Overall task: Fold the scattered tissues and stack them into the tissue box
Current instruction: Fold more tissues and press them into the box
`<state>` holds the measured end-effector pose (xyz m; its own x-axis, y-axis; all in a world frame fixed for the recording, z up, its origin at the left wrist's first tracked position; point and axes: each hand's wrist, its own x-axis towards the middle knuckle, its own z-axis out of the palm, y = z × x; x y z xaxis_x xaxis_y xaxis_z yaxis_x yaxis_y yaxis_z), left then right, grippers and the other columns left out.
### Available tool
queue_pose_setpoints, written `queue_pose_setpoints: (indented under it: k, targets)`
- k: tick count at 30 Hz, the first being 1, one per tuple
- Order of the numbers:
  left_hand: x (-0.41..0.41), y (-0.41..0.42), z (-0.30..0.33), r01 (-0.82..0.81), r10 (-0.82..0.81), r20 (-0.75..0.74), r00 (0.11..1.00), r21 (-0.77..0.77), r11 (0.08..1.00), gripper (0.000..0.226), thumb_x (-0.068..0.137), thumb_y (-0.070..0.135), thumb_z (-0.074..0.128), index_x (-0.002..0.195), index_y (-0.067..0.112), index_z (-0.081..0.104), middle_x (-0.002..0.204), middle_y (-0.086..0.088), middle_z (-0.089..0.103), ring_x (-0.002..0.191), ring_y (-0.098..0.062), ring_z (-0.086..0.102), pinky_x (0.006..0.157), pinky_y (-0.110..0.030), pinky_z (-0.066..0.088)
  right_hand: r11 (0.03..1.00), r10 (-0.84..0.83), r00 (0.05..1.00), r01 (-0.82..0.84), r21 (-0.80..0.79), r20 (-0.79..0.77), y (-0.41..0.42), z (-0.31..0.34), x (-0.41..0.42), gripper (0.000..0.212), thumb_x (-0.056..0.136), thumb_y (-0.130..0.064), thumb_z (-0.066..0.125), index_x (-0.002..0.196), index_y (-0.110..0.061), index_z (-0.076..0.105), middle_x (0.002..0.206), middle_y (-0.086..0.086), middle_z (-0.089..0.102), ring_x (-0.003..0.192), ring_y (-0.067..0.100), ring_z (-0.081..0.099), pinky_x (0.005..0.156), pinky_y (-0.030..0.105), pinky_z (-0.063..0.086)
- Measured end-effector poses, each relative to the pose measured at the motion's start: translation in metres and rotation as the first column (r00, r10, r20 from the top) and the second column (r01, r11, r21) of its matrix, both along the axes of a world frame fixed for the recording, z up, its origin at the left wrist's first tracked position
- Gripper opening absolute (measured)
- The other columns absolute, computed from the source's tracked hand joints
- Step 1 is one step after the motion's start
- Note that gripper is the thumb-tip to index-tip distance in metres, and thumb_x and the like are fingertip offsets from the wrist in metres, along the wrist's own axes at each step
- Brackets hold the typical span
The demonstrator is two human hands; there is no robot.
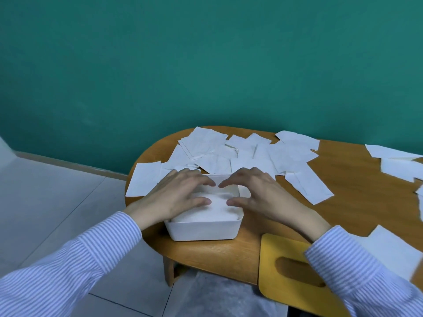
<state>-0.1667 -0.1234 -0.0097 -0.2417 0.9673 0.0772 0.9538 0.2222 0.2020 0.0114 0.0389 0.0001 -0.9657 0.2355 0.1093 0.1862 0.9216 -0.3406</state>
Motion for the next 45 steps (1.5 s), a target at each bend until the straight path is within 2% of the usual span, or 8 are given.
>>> queue_pose_setpoints:
  k: [5, 17, 23, 26, 29, 35, 39, 45]
  targets:
    - [0.043, 0.034, 0.004, 0.102, -0.093, -0.066, 0.993, 0.131, 0.986, 0.046, 0.102, 0.056, 0.043, 0.144, 0.039, 0.046, 0.146, 0.015, 0.049, 0.133, -0.007, 0.041, 0.106, -0.029, 0.031, 0.988, -0.147, 0.982, 0.151, 0.020, -0.115, 0.024, 0.007, 0.058, 0.039, 0.090, -0.048, 0.064, 0.128, -0.042, 0.057, 0.125, -0.015, 0.059, 0.116, 0.013, 0.051, 0.098, 0.035, 0.042]
    - [0.186, 0.146, -0.050, 0.475, -0.471, -0.106, 0.876, 0.005, 0.880, 0.047, 0.106, 0.049, 0.034, 0.150, 0.035, 0.039, 0.160, 0.012, 0.033, 0.143, -0.010, 0.031, 0.106, -0.033, 0.027, 0.858, -0.512, 0.848, 0.498, 0.124, 0.139, 0.049, -0.061, 0.234, 0.046, 0.098, -0.054, 0.046, 0.140, -0.036, 0.049, 0.146, -0.015, 0.045, 0.129, 0.014, 0.047, 0.101, 0.032, 0.039]
    - [0.224, 0.178, -0.084, 0.609, -0.614, -0.047, 0.788, -0.089, 0.788, 0.044, 0.108, 0.047, 0.031, 0.149, 0.036, 0.042, 0.161, 0.013, 0.031, 0.142, -0.011, 0.032, 0.102, -0.032, 0.031, 0.865, -0.491, 0.866, 0.470, 0.176, 0.097, 0.056, -0.094, 0.282, 0.042, 0.074, -0.021, 0.081, 0.113, -0.029, 0.068, 0.129, -0.004, 0.064, 0.108, 0.016, 0.068, 0.084, 0.032, 0.057]
    - [0.232, 0.188, -0.087, 0.642, -0.647, -0.058, 0.760, -0.087, 0.762, 0.042, 0.107, 0.049, 0.032, 0.142, 0.037, 0.050, 0.152, 0.013, 0.041, 0.129, -0.012, 0.040, 0.094, -0.029, 0.032, 0.881, -0.471, 0.878, 0.462, 0.104, 0.087, 0.070, -0.095, 0.299, 0.047, 0.094, -0.012, 0.060, 0.135, -0.036, 0.056, 0.152, -0.008, 0.042, 0.141, 0.012, 0.040, 0.114, 0.036, 0.032]
    - [0.237, 0.196, -0.081, 0.667, -0.668, -0.077, 0.740, -0.048, 0.744, 0.040, 0.107, 0.052, 0.030, 0.126, 0.039, 0.063, 0.129, 0.017, 0.053, 0.110, -0.008, 0.046, 0.086, -0.027, 0.035, 0.889, -0.456, 0.885, 0.450, 0.081, 0.095, 0.085, -0.100, 0.319, 0.052, 0.100, -0.009, 0.045, 0.140, -0.043, 0.048, 0.160, -0.010, 0.025, 0.149, 0.005, 0.018, 0.119, 0.024, 0.008]
    - [0.247, 0.226, -0.074, 0.583, -0.589, 0.034, 0.808, 0.105, 0.806, 0.030, 0.104, 0.048, 0.042, 0.118, 0.035, 0.066, 0.106, 0.018, 0.057, 0.093, 0.000, 0.043, 0.081, -0.027, 0.041, 0.778, -0.625, 0.781, 0.620, -0.102, -0.018, 0.097, -0.096, 0.328, 0.030, 0.096, -0.026, 0.058, 0.118, -0.045, 0.062, 0.127, -0.022, 0.057, 0.116, 0.009, 0.055, 0.096, 0.031, 0.045]
    - [0.256, 0.247, -0.077, 0.599, -0.600, 0.037, 0.799, 0.035, 0.800, 0.034, 0.100, 0.047, 0.052, 0.130, 0.034, 0.061, 0.110, 0.014, 0.052, 0.100, -0.004, 0.043, 0.084, -0.029, 0.042, 0.716, -0.693, 0.720, 0.693, 0.082, -0.029, 0.092, -0.102, 0.327, 0.033, 0.084, -0.043, 0.072, 0.114, -0.032, 0.065, 0.098, -0.009, 0.056, 0.083, 0.019, 0.051, 0.069, 0.032, 0.044]
    - [0.258, 0.253, -0.082, 0.594, -0.596, 0.099, 0.796, 0.054, 0.802, 0.022, 0.096, 0.045, 0.059, 0.113, 0.032, 0.064, 0.102, 0.016, 0.048, 0.098, -0.004, 0.044, 0.080, -0.028, 0.043, 0.728, -0.679, 0.733, 0.678, 0.097, -0.026, 0.098, -0.104, 0.328, 0.029, 0.087, -0.034, 0.071, 0.112, -0.030, 0.058, 0.099, -0.009, 0.049, 0.085, 0.015, 0.044, 0.072, 0.031, 0.042]
